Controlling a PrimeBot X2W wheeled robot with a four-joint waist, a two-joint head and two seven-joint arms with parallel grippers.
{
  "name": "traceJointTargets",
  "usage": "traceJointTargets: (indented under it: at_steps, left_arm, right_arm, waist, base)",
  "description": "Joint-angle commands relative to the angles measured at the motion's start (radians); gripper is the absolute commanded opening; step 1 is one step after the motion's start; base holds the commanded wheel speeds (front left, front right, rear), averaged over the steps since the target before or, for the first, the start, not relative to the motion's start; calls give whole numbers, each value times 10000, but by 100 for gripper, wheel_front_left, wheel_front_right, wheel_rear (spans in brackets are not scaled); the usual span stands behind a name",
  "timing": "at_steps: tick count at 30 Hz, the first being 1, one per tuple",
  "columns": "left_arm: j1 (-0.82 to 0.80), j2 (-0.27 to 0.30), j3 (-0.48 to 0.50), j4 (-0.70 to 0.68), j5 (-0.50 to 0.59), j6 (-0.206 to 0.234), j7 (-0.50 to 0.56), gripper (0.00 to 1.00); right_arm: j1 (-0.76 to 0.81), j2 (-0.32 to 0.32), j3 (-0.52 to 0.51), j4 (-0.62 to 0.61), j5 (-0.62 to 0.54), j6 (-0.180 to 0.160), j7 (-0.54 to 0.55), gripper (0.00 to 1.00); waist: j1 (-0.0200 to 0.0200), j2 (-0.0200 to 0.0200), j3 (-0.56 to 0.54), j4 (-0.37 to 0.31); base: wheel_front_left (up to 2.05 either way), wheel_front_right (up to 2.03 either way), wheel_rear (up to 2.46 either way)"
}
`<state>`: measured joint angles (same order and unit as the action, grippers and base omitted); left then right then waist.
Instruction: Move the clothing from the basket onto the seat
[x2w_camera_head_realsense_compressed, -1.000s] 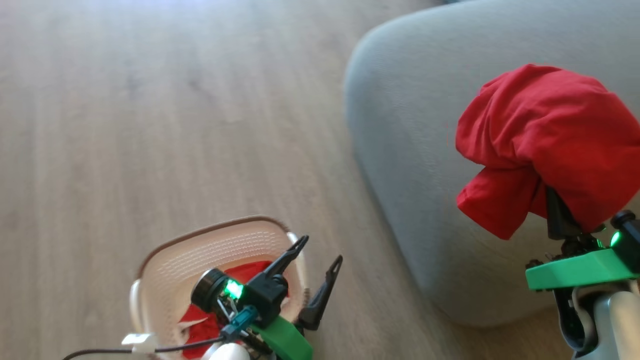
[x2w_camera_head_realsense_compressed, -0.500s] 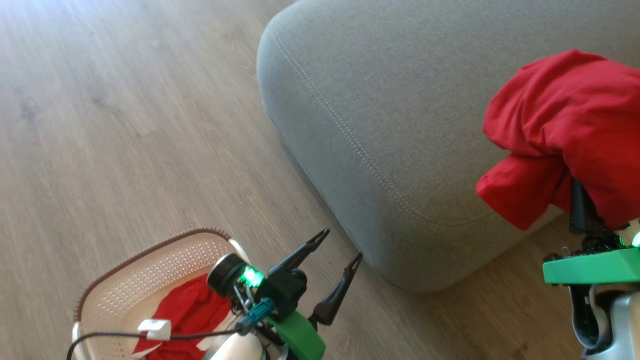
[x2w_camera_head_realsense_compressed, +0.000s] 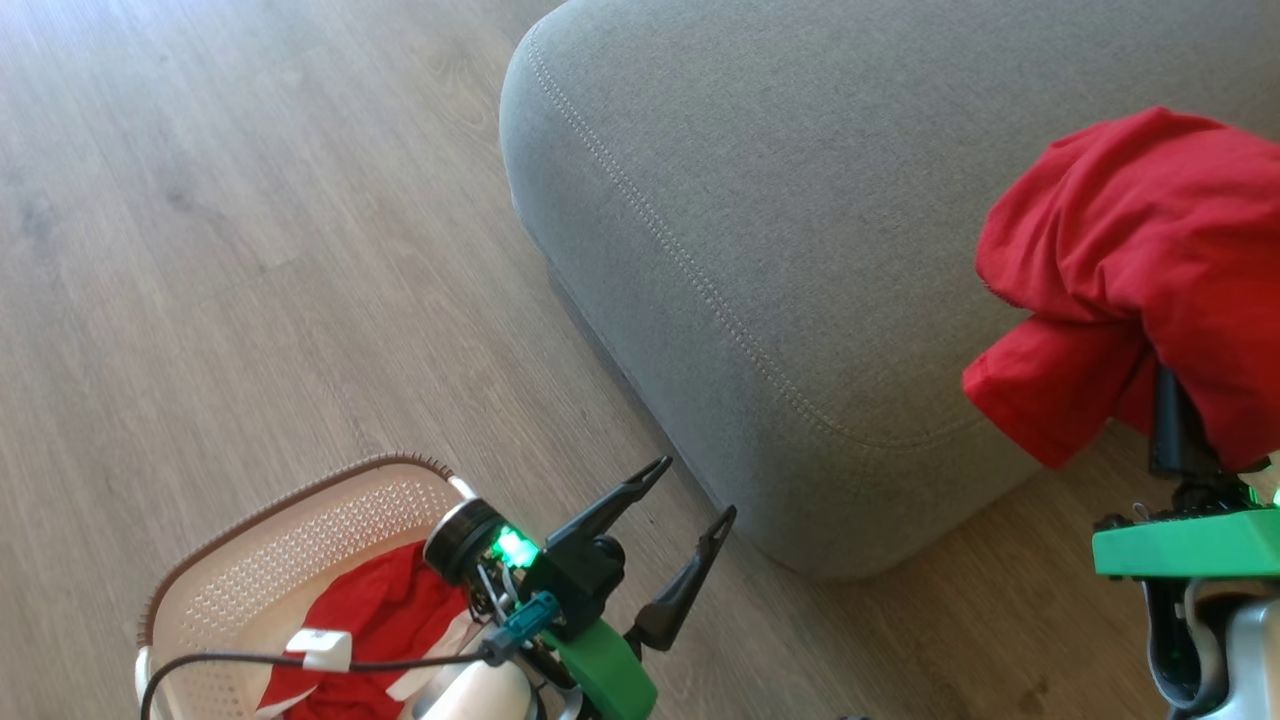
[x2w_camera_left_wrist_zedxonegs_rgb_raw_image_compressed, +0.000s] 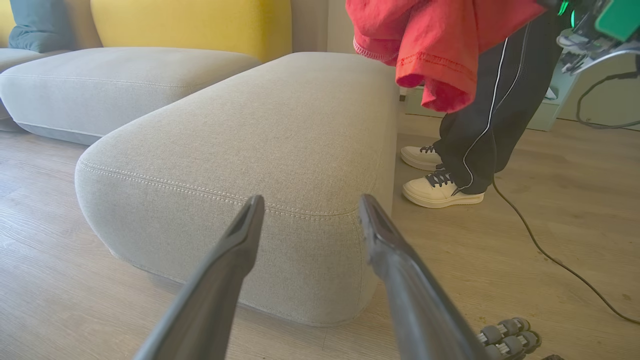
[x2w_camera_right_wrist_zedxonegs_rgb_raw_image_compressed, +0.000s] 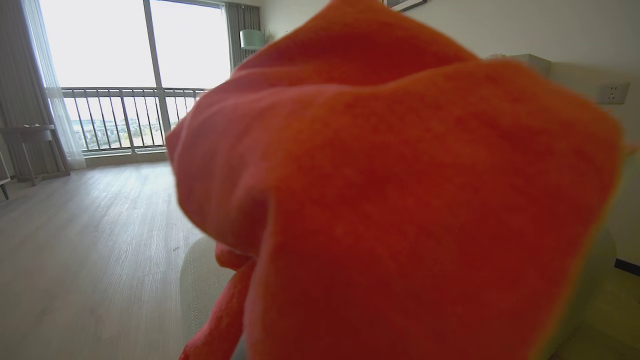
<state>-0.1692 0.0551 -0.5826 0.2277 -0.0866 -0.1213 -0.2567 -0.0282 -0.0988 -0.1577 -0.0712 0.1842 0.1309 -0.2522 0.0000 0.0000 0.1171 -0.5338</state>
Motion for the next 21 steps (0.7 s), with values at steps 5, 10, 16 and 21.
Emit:
traceJointTargets:
  at_steps: [5,10,16,21]
  left_arm:
    - [-149,-49,454,-375,151,-36,-51,100]
    - [-147,72,613,-429,453,-48,-51,100]
    - [-285,542,694,-577,687,-61,-51,100]
    - [-336,1175,887,-771,774,-68,-51,100]
  right_arm:
    - [-741,-381,164,-63,-1,-2,-95,0]
    - [-1647,-537,-178,145,164,-2,-95,0]
    - [-2800,-638,-289,433,77,-2,-95,0]
    - [-4191,-671,-557,623,765,-2,-95,0]
  waist:
    - [0,0,88,-55]
    - [0,0,646,-131]
    - [0,0,1580,-249]
    - [0,0,2666,-341]
  base:
    - [0,0,0]
    - [0,0,0]
    - [0,0,0]
    - [0,0,0]
